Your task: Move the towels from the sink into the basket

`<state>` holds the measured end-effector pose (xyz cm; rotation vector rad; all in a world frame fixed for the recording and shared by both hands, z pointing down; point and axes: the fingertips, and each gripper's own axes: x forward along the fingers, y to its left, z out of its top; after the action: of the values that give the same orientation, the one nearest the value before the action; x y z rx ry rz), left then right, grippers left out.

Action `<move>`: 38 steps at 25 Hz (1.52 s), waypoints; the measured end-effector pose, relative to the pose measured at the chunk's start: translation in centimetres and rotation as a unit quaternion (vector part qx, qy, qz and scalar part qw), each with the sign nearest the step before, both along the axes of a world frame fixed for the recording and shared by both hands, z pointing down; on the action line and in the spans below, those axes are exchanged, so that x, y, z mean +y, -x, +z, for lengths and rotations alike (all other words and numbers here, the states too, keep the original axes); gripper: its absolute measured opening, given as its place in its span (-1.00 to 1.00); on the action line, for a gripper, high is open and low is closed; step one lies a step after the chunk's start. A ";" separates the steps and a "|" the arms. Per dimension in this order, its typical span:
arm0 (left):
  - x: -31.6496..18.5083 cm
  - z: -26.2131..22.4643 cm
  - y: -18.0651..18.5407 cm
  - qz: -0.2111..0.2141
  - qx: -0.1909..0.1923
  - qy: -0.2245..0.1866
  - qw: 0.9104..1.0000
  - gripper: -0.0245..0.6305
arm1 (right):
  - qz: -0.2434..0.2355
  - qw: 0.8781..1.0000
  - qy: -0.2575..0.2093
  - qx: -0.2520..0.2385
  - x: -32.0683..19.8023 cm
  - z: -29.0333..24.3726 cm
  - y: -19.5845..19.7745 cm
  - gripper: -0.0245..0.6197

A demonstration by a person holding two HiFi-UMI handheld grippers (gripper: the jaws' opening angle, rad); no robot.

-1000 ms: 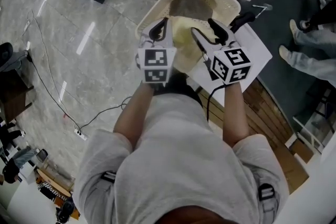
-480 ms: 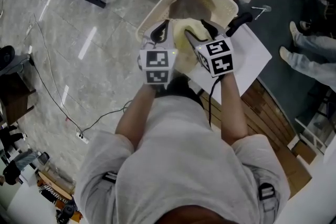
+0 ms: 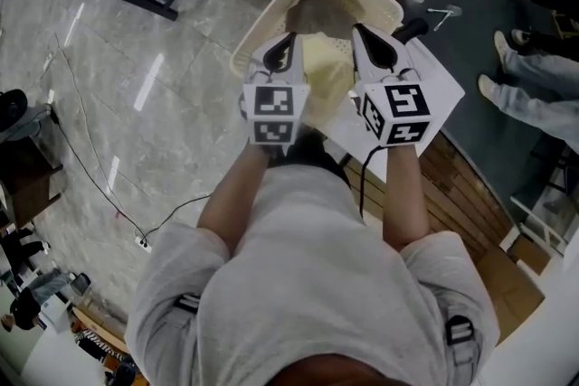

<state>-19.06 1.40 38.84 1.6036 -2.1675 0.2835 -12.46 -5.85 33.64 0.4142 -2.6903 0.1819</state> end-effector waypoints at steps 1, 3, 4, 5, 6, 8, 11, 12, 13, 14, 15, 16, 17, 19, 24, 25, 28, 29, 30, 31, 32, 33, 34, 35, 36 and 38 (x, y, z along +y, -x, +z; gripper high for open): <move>-0.4 -0.4 -0.4 0.006 -0.002 -0.004 1.000 -0.86 | 0.017 1.000 -0.006 -0.005 -0.5 -0.1 -0.7 -0.90; -1.3 -1.2 -1.1 0.019 -0.007 -0.011 1.000 -0.86 | 0.040 0.999 -0.017 -0.009 -1.2 -0.2 -2.0 -0.90; -1.7 -1.5 -1.5 0.027 -0.009 -0.014 0.999 -0.86 | 0.051 0.998 -0.021 -0.011 -1.6 -0.3 -2.6 -0.90; -2.2 -1.8 -1.9 0.036 -0.011 -0.017 0.999 -0.86 | 0.064 0.998 -0.024 -0.015 -2.0 -0.4 -3.3 -0.90; -2.7 -2.1 -2.4 0.045 -0.011 -0.020 0.999 -0.86 | 0.077 0.997 -0.026 -0.020 -2.3 -0.6 -3.9 -0.90; -3.5 -2.5 -3.8 0.059 -0.009 -0.023 0.998 -0.86 | 0.096 0.995 -0.024 -0.030 -2.9 -0.9 -5.2 -0.90; -4.6 -3.1 -6.1 0.081 -0.005 -0.030 0.996 -0.86 | 0.119 0.992 -0.023 -0.045 -3.6 -1.3 -6.9 -0.90; -5.0 -3.2 -6.8 0.089 -0.003 -0.033 0.995 -0.86 | 0.128 0.990 -0.025 -0.052 -3.8 -1.5 -7.5 -0.90; -5.4 -3.4 -7.5 0.097 -0.001 -0.036 0.995 -0.86 | 0.137 0.989 -0.029 -0.058 -4.1 -1.7 -8.1 -0.90; -5.7 -3.6 -8.2 0.103 0.000 -0.039 0.994 -0.86 | 0.144 0.987 -0.033 -0.063 -4.2 -1.9 -8.7 -0.90; -6.0 -3.7 -8.7 0.108 -0.001 -0.042 0.993 -0.86 | 0.149 0.986 -0.038 -0.066 -4.4 -2.1 -9.2 -0.90; -6.2 -3.9 -9.2 0.112 -0.001 -0.044 0.993 -0.86 | 0.153 0.985 -0.043 -0.069 -4.5 -2.3 -9.7 -0.91; -6.4 -4.1 -9.6 0.115 -0.002 -0.045 0.992 -0.86 | 0.155 0.984 -0.048 -0.072 -4.5 -2.6 -10.0 -0.91; -6.7 -4.4 -10.1 0.119 -0.005 -0.048 0.992 -0.86 | 0.159 0.983 -0.055 -0.077 -4.6 -3.1 -10.5 -0.91; -7.0 -4.9 -10.6 0.120 -0.007 -0.053 0.991 -0.86 | 0.158 0.982 -0.060 -0.086 -4.7 -3.5 -10.8 -0.91; -7.0 -4.9 -10.6 0.120 -0.007 -0.053 0.991 -0.86 | 0.158 0.982 -0.060 -0.088 -4.6 -3.6 -10.8 -0.91; -7.0 -4.9 -10.6 0.118 -0.008 -0.051 0.992 -0.86 | 0.154 0.982 -0.059 -0.090 -4.6 -3.5 -10.6 -0.91; -7.0 -4.8 -10.5 0.117 -0.008 -0.051 0.992 -0.86 | 0.152 0.983 -0.057 -0.089 -4.6 -3.4 -10.5 -0.91; -6.9 -4.8 -10.5 0.115 -0.008 -0.051 0.992 -0.86 | 0.150 0.983 -0.055 -0.088 -4.6 -3.3 -10.4 -0.91; -6.9 -4.8 -10.4 0.114 -0.008 -0.050 0.992 -0.86 | 0.148 0.984 -0.054 -0.086 -4.6 -3.2 -10.4 -0.91; -6.9 -4.8 -10.3 0.112 -0.009 -0.050 0.992 -0.86 | 0.146 0.984 -0.053 -0.084 -4.5 -3.0 -10.3 -0.91; -6.8 -4.7 -10.3 0.110 -0.009 -0.050 0.993 -0.86 | 0.144 0.985 -0.052 -0.083 -4.5 -3.0 -10.2 -0.91; -6.7 -4.7 -10.2 0.109 -0.009 -0.050 0.993 -0.86 | 0.142 0.985 -0.052 -0.082 -4.4 -2.9 -10.2 -0.91; -6.6 -4.7 -10.1 0.107 -0.009 -0.049 0.993 -0.86 | 0.141 0.985 -0.052 -0.083 -4.4 -2.9 -10.1 -0.91; -6.5 -4.6 -10.0 0.105 -0.009 -0.049 0.993 -0.86 | 0.139 0.985 -0.051 -0.083 -4.3 -2.9 -10.0 -0.91; -6.4 -4.5 -9.8 0.103 -0.009 -0.047 0.994 -0.86 | 0.136 0.986 -0.051 -0.082 -4.2 -2.8 -10.0 -0.91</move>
<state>-9.22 -4.96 34.32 1.8876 -2.0593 0.2618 -2.48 -10.01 30.80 0.8337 -2.8017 0.1624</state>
